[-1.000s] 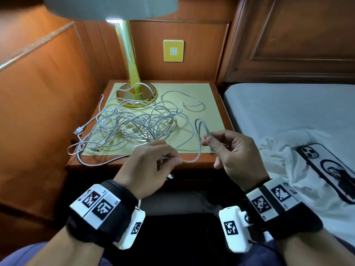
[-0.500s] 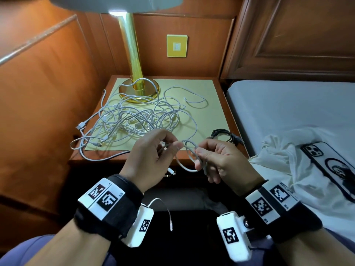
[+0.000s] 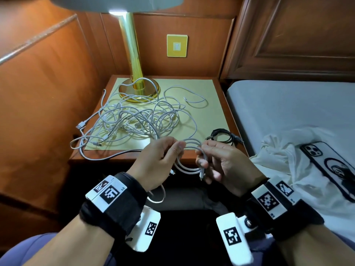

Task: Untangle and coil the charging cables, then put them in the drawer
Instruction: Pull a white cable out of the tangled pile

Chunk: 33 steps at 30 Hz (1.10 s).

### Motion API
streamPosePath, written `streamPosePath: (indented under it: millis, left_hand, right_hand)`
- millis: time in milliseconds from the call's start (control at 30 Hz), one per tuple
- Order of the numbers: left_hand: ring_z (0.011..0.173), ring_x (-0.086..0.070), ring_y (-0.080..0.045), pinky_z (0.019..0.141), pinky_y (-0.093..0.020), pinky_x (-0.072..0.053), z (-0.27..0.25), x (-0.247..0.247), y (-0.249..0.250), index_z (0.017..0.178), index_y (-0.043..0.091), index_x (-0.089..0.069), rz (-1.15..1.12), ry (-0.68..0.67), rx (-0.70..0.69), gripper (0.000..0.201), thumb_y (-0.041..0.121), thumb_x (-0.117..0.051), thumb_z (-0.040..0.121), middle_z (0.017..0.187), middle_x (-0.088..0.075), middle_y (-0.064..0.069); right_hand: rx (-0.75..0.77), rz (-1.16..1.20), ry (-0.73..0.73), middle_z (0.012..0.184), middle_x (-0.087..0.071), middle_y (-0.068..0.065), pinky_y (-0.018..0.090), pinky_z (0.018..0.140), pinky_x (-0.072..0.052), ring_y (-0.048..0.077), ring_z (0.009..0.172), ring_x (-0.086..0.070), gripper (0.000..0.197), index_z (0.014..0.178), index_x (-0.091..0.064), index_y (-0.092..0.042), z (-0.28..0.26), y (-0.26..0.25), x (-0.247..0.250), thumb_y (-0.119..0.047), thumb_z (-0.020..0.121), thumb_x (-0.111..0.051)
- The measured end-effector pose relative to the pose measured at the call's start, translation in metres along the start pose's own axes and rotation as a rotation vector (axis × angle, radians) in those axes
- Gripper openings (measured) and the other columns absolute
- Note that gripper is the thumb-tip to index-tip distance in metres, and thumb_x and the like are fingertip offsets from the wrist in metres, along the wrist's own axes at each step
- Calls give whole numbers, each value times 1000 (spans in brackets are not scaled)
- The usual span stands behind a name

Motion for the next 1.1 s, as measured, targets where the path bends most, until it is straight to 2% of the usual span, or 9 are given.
streamPosePath:
  millis: [100, 200, 300, 433, 500, 600, 767, 967, 1100]
  left_hand:
    - [62, -50, -16, 62, -31, -40, -2, -2, 4, 74, 17, -56, 106, -15, -18, 49, 56, -32, 92, 62, -53, 2]
    - [62, -49, -14, 58, -23, -35, -2, -1, 4, 73, 14, -56, 144, -2, -28, 53, 55, -30, 94, 62, -53, 1]
    - [62, -49, -18, 56, -25, -34, -2, -2, 4, 72, 8, -56, 165, -8, -22, 61, 57, -27, 94, 62, -54, -6]
    - [49, -43, -6, 55, -24, -34, 1, -9, -3, 65, 13, -56, 61, -50, 64, 63, 62, -32, 96, 50, -47, 10]
    - [52, -42, -9, 56, -31, -35, 1, -16, -5, 69, 15, -55, -60, -106, 77, 59, 67, -44, 94, 54, -45, 11]
    - [62, -48, -13, 64, -39, -43, 0, -20, -1, 82, 17, -57, -59, -184, 15, 34, 50, -63, 86, 66, -54, 7]
    - [65, -61, -25, 66, -38, -51, 0, 1, -3, 99, 24, -60, -105, 47, 29, 16, 30, -71, 90, 75, -69, 1]
    - [54, -51, -13, 54, -19, -39, -5, 2, 5, 98, 31, -54, 2, 78, -29, 22, 17, -70, 90, 73, -62, 5]
    - [58, -56, -17, 57, -27, -46, -5, 0, 9, 97, 33, -56, 67, 92, -74, 24, 15, -70, 87, 71, -63, 3]
  right_hand:
    - [5, -91, -23, 61, -47, 1, 28, 44, -33, 13, 40, -30, 28, 97, -58, -6, 0, 2, -2, -34, 101, -51]
    - [58, -240, -39, 58, -49, -4, 24, 40, -36, 7, 36, -35, 21, 101, -60, -5, 1, 0, -5, -24, 101, -53]
    - [90, -306, -25, 58, -48, -3, 23, 39, -37, 8, 37, -36, 21, 94, -60, -9, 3, 1, -6, -22, 105, -48]
    - [102, -299, 26, 58, -45, -2, 25, 40, -34, 6, 35, -33, 27, 88, -57, -10, 4, 0, -2, -24, 107, -44]
    - [111, -268, 84, 58, -45, -3, 27, 42, -33, 7, 37, -33, 27, 87, -57, -11, 5, -2, 6, -26, 107, -44]
    - [108, -218, 135, 57, -46, -4, 29, 46, -31, 11, 41, -34, 28, 86, -56, -13, 5, -1, 14, -28, 106, -44]
    - [92, -213, 132, 62, -50, -2, 25, 44, -31, 8, 38, -33, 26, 90, -58, -13, 9, 0, 17, -31, 105, -47]
    - [255, -510, 142, 63, -60, -4, 18, 53, -40, 6, 51, -51, 11, 95, -61, -21, 5, -10, 17, -31, 99, -60]
    - [223, -461, 187, 60, -60, -1, 23, 41, -37, 12, 38, -44, 25, 99, -61, -13, 5, -8, 17, -33, 105, -46]
Point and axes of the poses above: each hand's wrist, its own z-axis towards the middle knuckle, its own x-axis out of the back of the hand, y = z × x, the point moved 9 cm from there along z, towards the middle knuckle
